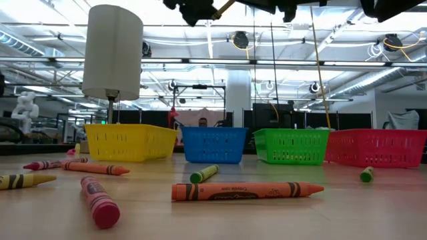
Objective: Sort crayons
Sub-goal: Put the yellow crayon into the green bin
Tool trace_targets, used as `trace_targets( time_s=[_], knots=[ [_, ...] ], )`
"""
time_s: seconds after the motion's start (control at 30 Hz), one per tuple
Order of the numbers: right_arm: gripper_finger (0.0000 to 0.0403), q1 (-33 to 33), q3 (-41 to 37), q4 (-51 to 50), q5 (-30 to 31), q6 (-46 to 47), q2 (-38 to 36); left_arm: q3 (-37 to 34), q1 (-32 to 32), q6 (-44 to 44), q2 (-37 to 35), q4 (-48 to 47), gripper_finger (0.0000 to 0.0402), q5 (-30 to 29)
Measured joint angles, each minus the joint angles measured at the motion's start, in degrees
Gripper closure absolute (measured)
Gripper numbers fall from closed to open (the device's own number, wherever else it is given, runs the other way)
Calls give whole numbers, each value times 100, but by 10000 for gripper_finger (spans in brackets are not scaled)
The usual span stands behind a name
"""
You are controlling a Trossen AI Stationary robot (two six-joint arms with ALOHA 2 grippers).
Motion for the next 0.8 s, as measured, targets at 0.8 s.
trace_targets(
  time_s=[0.8],
  knots=[
    [394, 430, 4, -1138, -153, -3494, -332, -1495, 179, -752, -546, 810, 183, -313]
  ],
)
